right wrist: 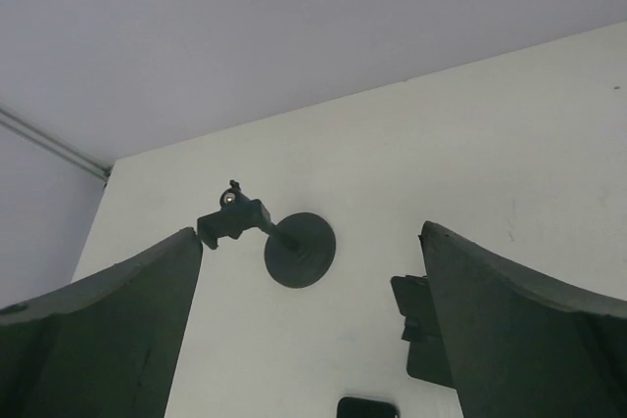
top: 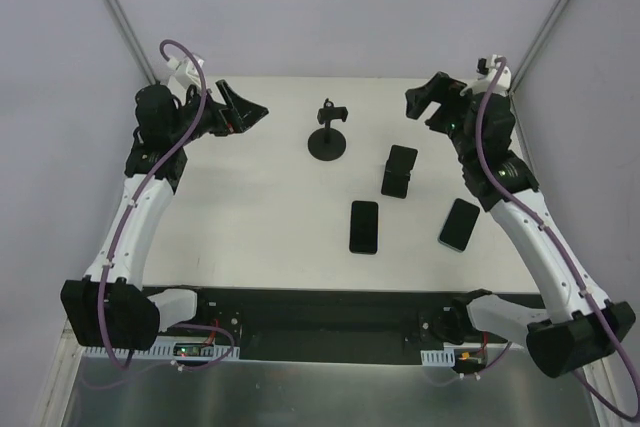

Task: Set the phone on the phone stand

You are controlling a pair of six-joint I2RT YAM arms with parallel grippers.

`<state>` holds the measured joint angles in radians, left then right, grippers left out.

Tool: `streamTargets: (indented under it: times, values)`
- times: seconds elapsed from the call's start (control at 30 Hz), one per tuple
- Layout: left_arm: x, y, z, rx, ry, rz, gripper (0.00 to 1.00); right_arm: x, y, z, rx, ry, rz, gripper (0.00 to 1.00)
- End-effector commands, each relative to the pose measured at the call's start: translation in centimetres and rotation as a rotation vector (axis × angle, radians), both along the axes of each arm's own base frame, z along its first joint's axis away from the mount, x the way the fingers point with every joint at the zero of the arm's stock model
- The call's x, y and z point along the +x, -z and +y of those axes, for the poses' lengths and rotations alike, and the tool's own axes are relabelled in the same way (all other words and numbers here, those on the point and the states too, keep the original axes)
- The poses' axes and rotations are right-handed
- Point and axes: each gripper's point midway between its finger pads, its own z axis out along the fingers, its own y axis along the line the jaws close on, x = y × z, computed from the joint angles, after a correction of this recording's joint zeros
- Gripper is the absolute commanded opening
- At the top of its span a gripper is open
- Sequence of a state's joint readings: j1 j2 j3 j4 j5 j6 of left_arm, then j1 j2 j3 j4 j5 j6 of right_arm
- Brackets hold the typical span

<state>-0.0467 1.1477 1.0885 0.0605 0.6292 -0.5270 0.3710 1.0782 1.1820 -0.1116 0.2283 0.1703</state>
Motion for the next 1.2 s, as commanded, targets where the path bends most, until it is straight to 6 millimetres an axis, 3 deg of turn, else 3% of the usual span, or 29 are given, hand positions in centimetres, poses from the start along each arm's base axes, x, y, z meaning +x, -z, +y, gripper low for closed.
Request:
streamTargets:
  times: [0.0, 0.13, 0.2, 0.23, 0.27, 0.37, 0.73, 1.0, 1.17]
  values:
    - [-0.5, -1.3, -2.8, -0.092, 0.193, 0.057, 0.88, 2.1, -1.6, 5.2, 0.169, -0.186, -0.009, 0.96]
    - [0.0, -0.1, -3.5, -0.13, 0.246, 0.139, 0.87, 3.9, -0.2, 9.6, 0.298, -0.343, 0.051, 0.96]
    - [0.1, 0.3, -3.9, -0.145, 0.283, 0.169, 0.87, 5.4, 1.6, 11.8, 0.375, -0.408, 0.118, 0.96]
    - [0.1, 0.4, -4.0, -0.156, 0.293, 0.186, 0.87, 5.8, 1.2, 12.7, 0.445, -0.429, 0.144, 0.96]
    - [0.2, 0.4, -4.1, -0.161, 0.301, 0.194, 0.87, 6.9, 2.7, 13.7, 0.472, -0.448, 0.183, 0.96]
    - [0.4, 1.2, -4.4, -0.189, 0.326, 0.25, 0.87, 8.3, 4.3, 15.6, 0.604, -0.491, 0.228, 0.96]
    - [0.5, 2.4, -5.4, -0.213, 0.374, 0.318, 0.86, 12.1, 10.9, 16.8, 0.833, -0.398, 0.381, 0.96]
    - [0.3, 2.8, -6.0, -0.218, 0.392, 0.339, 0.86, 12.7, 13.0, 16.8, 0.889, -0.346, 0.439, 0.96]
    - [0.4, 3.1, -6.0, -0.22, 0.394, 0.35, 0.86, 12.7, 14.2, 17.8, 0.946, -0.344, 0.49, 0.99]
